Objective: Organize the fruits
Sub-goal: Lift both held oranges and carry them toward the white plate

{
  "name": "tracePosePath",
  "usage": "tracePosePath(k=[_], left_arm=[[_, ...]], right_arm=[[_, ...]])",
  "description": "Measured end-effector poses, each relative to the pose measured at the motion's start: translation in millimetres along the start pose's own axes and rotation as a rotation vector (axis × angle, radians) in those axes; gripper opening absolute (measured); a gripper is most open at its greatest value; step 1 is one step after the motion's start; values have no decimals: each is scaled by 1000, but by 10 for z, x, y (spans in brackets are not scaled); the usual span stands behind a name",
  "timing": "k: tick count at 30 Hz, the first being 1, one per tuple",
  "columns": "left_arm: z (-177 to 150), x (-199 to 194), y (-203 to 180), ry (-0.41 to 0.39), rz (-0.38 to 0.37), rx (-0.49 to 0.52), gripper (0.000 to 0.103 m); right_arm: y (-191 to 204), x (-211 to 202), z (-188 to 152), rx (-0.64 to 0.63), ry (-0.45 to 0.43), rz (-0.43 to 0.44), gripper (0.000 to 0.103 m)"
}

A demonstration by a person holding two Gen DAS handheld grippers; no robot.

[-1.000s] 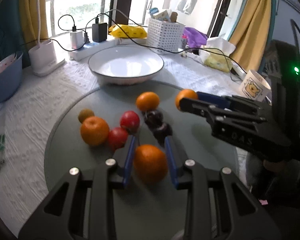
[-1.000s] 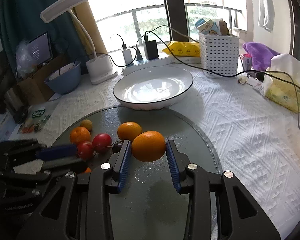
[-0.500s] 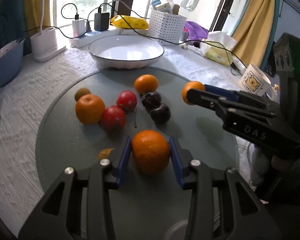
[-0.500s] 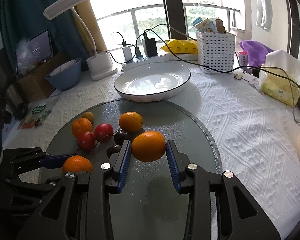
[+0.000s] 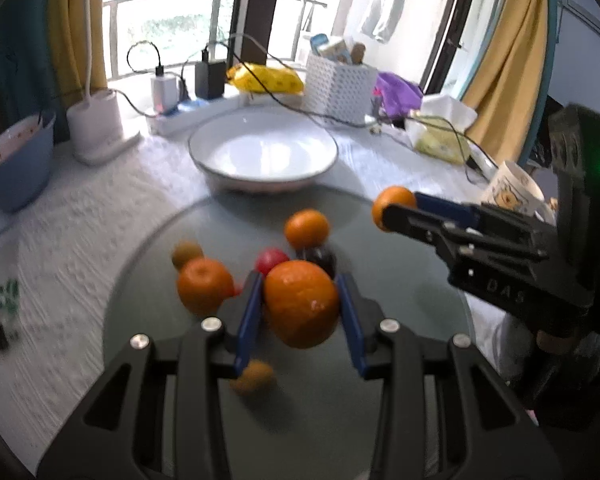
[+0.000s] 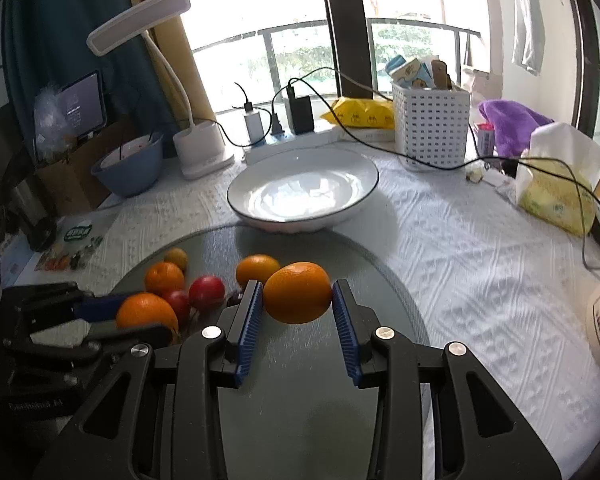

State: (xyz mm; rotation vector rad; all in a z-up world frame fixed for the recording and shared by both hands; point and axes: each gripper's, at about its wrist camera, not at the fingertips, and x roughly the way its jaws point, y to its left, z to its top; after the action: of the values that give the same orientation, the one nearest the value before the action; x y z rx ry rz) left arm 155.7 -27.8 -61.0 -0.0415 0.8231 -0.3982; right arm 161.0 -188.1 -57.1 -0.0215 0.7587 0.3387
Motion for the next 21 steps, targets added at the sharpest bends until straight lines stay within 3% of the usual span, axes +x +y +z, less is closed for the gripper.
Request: tracePosePath(k=[7,21], left_arm=[[307,123,173,-42,34,17,39],[766,527,495,-38,77,15,39]], right_arm=[[-121,87,220,-4,-29,-15,38],[-199,500,533,-38,-25,-24,38]])
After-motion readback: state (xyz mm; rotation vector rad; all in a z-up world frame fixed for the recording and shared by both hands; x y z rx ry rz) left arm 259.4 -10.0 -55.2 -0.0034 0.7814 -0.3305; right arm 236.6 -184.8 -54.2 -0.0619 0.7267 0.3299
